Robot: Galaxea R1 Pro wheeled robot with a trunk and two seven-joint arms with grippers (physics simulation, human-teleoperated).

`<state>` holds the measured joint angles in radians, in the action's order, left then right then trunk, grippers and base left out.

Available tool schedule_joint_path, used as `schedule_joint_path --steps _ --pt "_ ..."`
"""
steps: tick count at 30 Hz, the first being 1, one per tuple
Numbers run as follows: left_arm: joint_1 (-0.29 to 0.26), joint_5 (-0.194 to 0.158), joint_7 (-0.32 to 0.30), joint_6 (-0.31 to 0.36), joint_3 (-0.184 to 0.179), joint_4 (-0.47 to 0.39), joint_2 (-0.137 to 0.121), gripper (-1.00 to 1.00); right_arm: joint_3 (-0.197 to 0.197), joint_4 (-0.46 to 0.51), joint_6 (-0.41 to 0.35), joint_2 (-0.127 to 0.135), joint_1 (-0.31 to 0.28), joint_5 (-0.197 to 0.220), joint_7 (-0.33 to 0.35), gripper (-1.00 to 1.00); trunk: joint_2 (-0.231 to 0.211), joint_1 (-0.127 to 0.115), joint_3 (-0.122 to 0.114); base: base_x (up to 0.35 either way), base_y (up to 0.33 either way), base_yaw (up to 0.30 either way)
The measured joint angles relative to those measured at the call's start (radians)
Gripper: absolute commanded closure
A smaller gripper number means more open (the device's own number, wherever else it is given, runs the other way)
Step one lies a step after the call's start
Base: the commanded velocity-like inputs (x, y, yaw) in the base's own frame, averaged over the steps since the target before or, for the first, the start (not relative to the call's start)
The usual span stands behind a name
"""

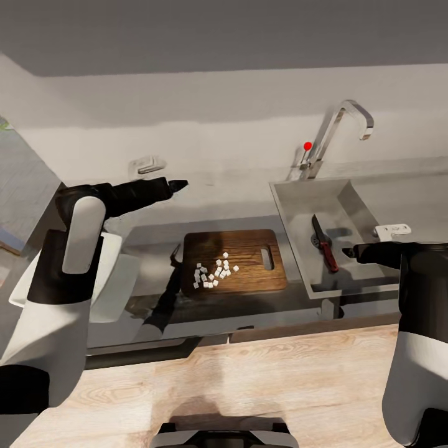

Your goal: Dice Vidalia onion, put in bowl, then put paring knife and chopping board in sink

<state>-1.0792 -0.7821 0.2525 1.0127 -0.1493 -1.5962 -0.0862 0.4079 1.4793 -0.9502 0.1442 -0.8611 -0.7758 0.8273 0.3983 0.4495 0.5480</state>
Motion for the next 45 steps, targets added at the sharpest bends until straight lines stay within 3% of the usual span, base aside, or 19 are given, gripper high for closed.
schedule_joint_path --steps 4,6,9,11,13,15,18,21,27,29,31,36,43,45 --pt "0.0 -0.003 0.002 0.0 -0.02 0.0 0.016 -1.0 0.0 0.0 -0.001 0.0 0.0 0.0 0.0 -1.0 0.0 0.0 0.0 0.0 0.0 0.0" --pt "0.0 -0.003 0.002 0.001 -0.058 0.0 0.026 -1.0 0.0 0.0 -0.001 0.0 0.0 0.0 0.001 -1.0 0.0 0.0 0.0 0.0 0.0 0.0" --pt "0.01 -0.006 0.003 -0.003 -0.145 0.0 0.032 -1.0 0.0 0.0 -0.001 -0.001 0.0 0.0 0.001 -1.0 0.0 0.0 0.0 0.0 0.0 0.0" --pt "0.024 -0.003 0.007 -0.009 -0.178 0.0 0.031 -1.0 0.0 0.0 -0.001 -0.002 0.0 0.0 0.001 -1.0 0.0 0.0 0.0 0.0 0.0 0.0" --pt "0.055 -0.002 0.018 -0.041 -0.206 0.0 0.03 -1.0 0.0 0.0 -0.002 -0.002 0.0 0.0 0.001 -1.0 0.0 0.0 0.0 0.0 0.0 0.0" --pt "0.079 -0.001 0.033 -0.12 -0.219 -0.001 0.024 -1.0 0.0 0.0 -0.002 -0.003 0.0 0.0 0.001 -1.0 0.0 0.0 0.0 0.0 0.0 0.0" --pt "0.094 0.0 0.043 -0.256 -0.23 -0.006 -0.005 -1.0 0.0 0.0 -0.002 -0.003 0.0 0.0 0.001 -1.0 0.0 0.0 0.0 0.0 0.0 0.0" --pt "0.1 0.0 0.047 -0.336 -0.235 -0.009 -0.039 -1.0 0.0 0.0 -0.002 -0.003 0.0 0.0 0.001 -1.0 0.0 0.0 0.0 0.0 0.0 0.0" --pt "0.11 0.0 0.049 -0.461 -0.238 -0.01 -0.073 -1.0 0.0 0.0 -0.001 -0.003 0.0 0.0 0.001 -1.0 0.0 0.0 0.0 0.0 0.0 0.0" --pt "0.125 0.0 0.05 -0.596 -0.259 -0.01 -0.09 -1.0 0.0 -0.001 -0.001 -0.003 0.0 0.0 0.001 -1.0 0.0 0.0 0.0 0.0 0.0 0.0" --pt "0.132 0.0 0.05 -0.678 -0.296 -0.01 -0.113 -1.0 0.0 0.0 -0.001 -0.003 0.0 0.0 0.001 -1.0 0.0 0.0 0.0 0.0 0.0 0.0" --pt "0.138 -0.002 0.051 -0.773 -0.337 -0.01 -0.175 -1.0 0.0 0.0 -0.001 -0.003 0.0 0.001 0.001 -1.0 0.0 0.0 0.0 0.0 0.0 0.0" --pt "0.144 -0.004 0.05 -0.844 -0.361 -0.01 -0.199 -1.0 0.0 0.0 -0.001 -0.003 0.0 0.001 0.001 -1.0 0.0 0.0 0.0 0.0 0.0 0.0" --pt "0.144 -0.004 0.049 -0.85 -0.398 -0.009 -0.2 -1.0 0.0 0.0 -0.001 -0.003 0.0 0.001 0.001 -1.0 0.0 0.0 -0.001 0.0 0.0 0.0"
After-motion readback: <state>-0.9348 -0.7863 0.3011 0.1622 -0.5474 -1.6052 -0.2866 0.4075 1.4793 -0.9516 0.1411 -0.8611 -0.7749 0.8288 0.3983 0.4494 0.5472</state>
